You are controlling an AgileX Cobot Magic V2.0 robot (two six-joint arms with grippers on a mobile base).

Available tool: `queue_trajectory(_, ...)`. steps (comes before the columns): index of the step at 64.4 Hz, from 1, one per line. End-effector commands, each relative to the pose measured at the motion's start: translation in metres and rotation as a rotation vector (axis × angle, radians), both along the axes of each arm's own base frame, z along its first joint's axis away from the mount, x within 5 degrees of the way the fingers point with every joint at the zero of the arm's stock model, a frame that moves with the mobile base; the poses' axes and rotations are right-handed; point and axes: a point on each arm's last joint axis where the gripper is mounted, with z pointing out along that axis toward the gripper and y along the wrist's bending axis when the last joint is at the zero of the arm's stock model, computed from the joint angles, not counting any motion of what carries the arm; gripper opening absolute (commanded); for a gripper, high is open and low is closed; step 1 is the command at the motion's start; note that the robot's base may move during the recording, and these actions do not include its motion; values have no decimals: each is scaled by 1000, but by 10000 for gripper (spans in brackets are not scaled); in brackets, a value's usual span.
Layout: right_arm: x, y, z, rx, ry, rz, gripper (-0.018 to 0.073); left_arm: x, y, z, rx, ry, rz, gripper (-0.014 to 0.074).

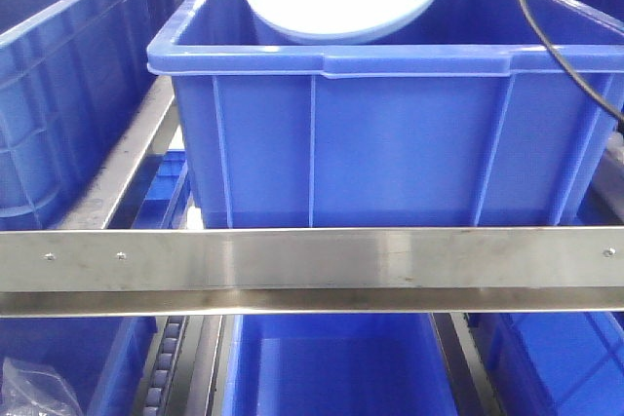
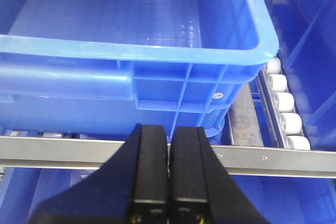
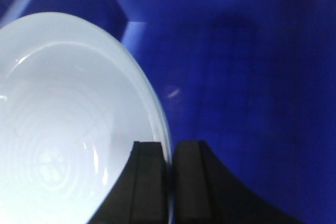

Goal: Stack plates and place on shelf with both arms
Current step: 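Lower the stacked plates into the blue crate and open the right gripper, then withdraw the open right gripper up out of the blue crate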

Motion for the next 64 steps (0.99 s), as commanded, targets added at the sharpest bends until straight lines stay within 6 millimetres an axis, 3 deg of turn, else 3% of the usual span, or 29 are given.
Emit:
queue_trajectory(1, -3, -7, 41, 51, -191, -26, 328, 4, -1, 16, -19, -107, -3, 85)
queue_trajectory(5, -3, -7, 41, 51, -191, -27, 463, 4, -1, 16, -19, -107, -3, 85)
queue_trajectory(9, -4, -7, 42, 52, -194, -27, 522, 4, -1, 16, -19, -107, -3, 85)
queue_trajectory(17, -11, -9, 48, 52, -194, -24, 526, 4, -1, 16, -19, -107, -3, 85)
queue_trajectory(25, -31, -14, 57, 56, -208, -23, 524, 4, -1, 16, -19, -107, -3, 85)
queue_trajectory(37, -92, -34, 64, 78, -310, -49, 328, 4, -1, 16, -19, -107, -3, 85)
queue_trajectory(53, -185, -73, 40, 81, -400, -145, 11, 4, -1, 16, -19, -107, -3, 85)
queue_trajectory(64, -238, -93, 10, 70, -438, -228, 18, 4, -1, 16, -19, -107, -3, 85)
